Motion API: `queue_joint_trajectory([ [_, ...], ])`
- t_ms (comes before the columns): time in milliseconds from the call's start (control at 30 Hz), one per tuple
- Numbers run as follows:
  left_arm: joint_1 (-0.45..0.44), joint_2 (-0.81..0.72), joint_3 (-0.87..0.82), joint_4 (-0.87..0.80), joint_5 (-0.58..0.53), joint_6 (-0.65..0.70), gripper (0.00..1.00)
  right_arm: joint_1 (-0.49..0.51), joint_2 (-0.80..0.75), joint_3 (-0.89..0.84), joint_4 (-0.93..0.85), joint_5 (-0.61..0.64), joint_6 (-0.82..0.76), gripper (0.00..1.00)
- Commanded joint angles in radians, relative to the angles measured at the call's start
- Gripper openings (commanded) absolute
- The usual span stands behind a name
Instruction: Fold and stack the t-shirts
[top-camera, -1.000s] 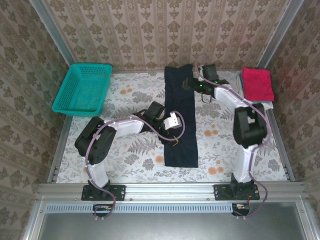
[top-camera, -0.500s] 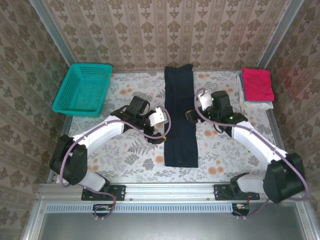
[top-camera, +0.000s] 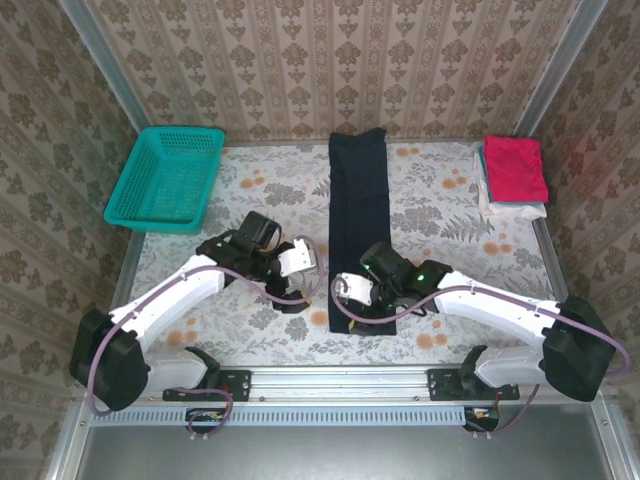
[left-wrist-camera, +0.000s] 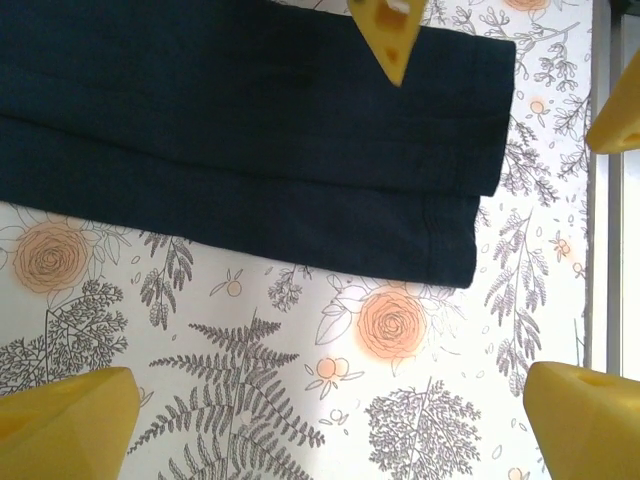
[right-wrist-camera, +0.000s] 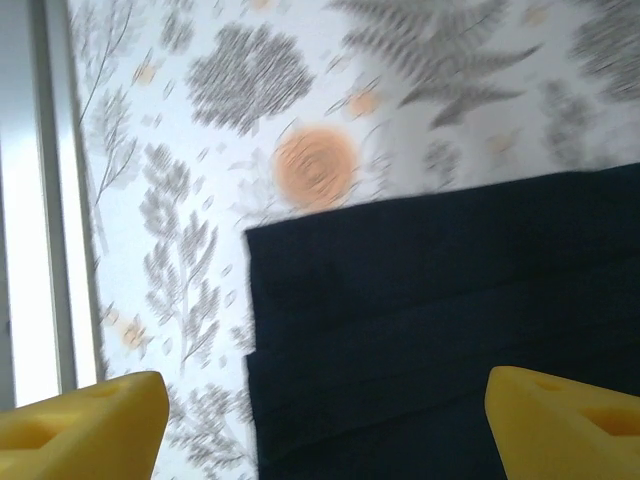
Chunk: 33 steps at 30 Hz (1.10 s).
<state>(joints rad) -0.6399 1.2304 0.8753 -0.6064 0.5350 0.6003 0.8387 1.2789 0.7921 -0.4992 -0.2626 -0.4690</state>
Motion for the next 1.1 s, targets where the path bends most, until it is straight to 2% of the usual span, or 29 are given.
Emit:
queue_joint_trajectory([
  [0,0.004,-0.045,-0.033,-0.034,0.018,0.028,1.00,0.033,0.046,-0.022,-0.093,-0.002,-0.034,0.82],
  [133,0.005,-0.060,-0.054,-0.045,0.002,0.028,1.00,0.040,0.079,-0.021,-0.125,0.055,-0.033,0.75],
  [333,0.005,-0.050,-0.059,-0.040,0.010,0.018,1.00,0.036,0.047,-0.047,-0.122,0.044,-0.008,0.80],
  [600,0.005,-0.041,-0.053,-0.041,0.014,0.025,1.00,0.049,0.138,-0.030,-0.099,0.005,-0.026,0.76],
  [867,0.005,-0.056,-0.047,-0.076,0.011,0.017,1.00,0.057,0.237,0.065,-0.065,-0.015,-0.094,0.78],
  [1067,0.032,-0.130,-0.094,-0.085,-0.003,-0.024,1.00,0.057,0.299,0.119,-0.041,-0.006,-0.148,0.81],
])
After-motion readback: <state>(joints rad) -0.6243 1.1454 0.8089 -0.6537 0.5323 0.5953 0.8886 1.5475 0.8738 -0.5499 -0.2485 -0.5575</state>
